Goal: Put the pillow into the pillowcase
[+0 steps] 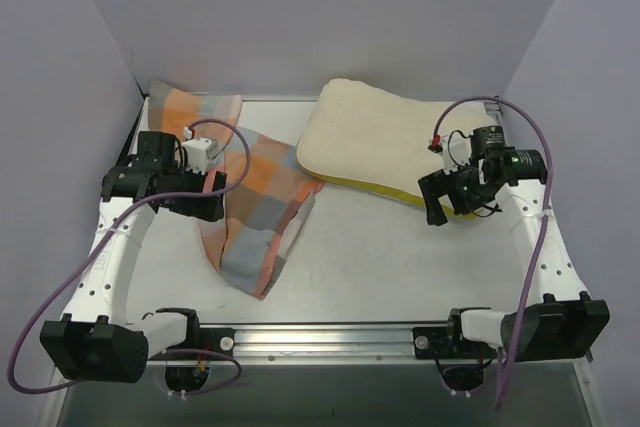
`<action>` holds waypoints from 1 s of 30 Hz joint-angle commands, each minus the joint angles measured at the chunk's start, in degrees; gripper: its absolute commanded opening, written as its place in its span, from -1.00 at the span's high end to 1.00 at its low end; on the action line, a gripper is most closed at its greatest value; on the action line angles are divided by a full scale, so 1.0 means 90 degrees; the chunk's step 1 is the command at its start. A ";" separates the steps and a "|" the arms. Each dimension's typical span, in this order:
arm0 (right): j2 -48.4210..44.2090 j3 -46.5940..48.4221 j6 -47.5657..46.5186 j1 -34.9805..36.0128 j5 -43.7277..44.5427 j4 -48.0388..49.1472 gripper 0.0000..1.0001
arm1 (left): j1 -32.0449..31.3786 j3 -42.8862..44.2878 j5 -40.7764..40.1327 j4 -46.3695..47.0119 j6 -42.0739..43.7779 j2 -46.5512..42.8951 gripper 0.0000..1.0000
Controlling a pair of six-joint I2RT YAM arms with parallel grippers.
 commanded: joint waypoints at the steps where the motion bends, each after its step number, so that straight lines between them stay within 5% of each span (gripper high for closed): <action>1: 0.0638 0.0540 -0.0243 0.0372 0.0278 0.0462 -1.00 | -0.0016 0.0355 0.0042 -0.0154 -0.0111 0.0092 -0.95; 13: 0.3627 0.3078 -0.0654 0.0881 0.0815 0.1516 -1.00 | -0.0006 0.0395 0.0034 -0.0321 -0.0188 -0.0308 -0.95; 22: 0.5746 0.3725 -0.0742 0.0774 0.2026 0.2201 -0.97 | -0.0006 0.0199 -0.0699 -0.0409 -0.0442 -0.0650 -0.95; 24: 0.6235 0.3832 -0.0732 0.0677 0.2317 0.2094 -0.76 | 0.0004 0.0218 -0.0719 -0.0438 -0.0433 -0.0660 -0.95; 30: 0.6871 0.4282 -0.0139 -0.0202 0.2134 0.1098 0.42 | 0.0004 0.0326 -0.0885 -0.0468 -0.0383 -0.0378 -0.95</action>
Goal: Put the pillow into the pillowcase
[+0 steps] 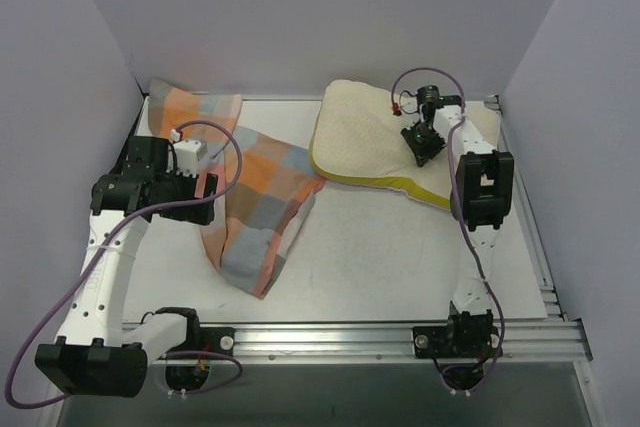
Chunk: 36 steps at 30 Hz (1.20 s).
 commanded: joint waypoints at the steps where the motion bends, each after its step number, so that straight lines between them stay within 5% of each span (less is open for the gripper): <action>1: 0.0205 0.0122 0.0468 -0.0904 0.0267 -0.0971 0.99 | -0.0006 0.0221 -0.0280 0.0071 -0.0048 0.0150 -0.95; 8: -0.0800 -0.0873 0.1503 -0.2174 -0.0504 -0.1167 1.00 | -0.0016 0.0563 -0.0700 0.1233 0.0010 0.1007 -0.92; 12: -0.1221 -0.1187 0.1670 -0.2273 -0.1218 -0.1226 0.96 | -0.0016 0.1002 -0.0885 0.2246 -0.0078 0.2013 -0.65; 14: -0.1367 -0.1187 0.1690 -0.2195 -0.1491 -0.1323 0.48 | -0.0016 0.1362 -0.0828 0.2609 -0.0117 0.2714 -0.54; 15: -0.1416 -0.1158 0.1690 -0.2166 -0.1589 -0.1391 -0.51 | -0.0026 0.1509 -0.0750 0.2920 -0.0136 0.2970 -0.49; 17: -0.1621 -0.1070 0.1748 -0.2117 -0.1726 -0.1577 -1.00 | -0.0035 0.2083 -0.0749 0.3167 -0.0243 0.3729 -0.41; 26: -0.3270 -0.1518 0.1398 -0.2097 -0.2323 -0.2280 -1.00 | 0.0101 0.4643 -0.0710 0.3714 -0.0682 0.6748 -0.31; 36: -0.4843 -0.2993 0.1270 -0.2058 -0.2459 -0.2525 -1.00 | 0.0853 0.6481 -0.0047 0.3890 -0.0995 0.8275 -0.31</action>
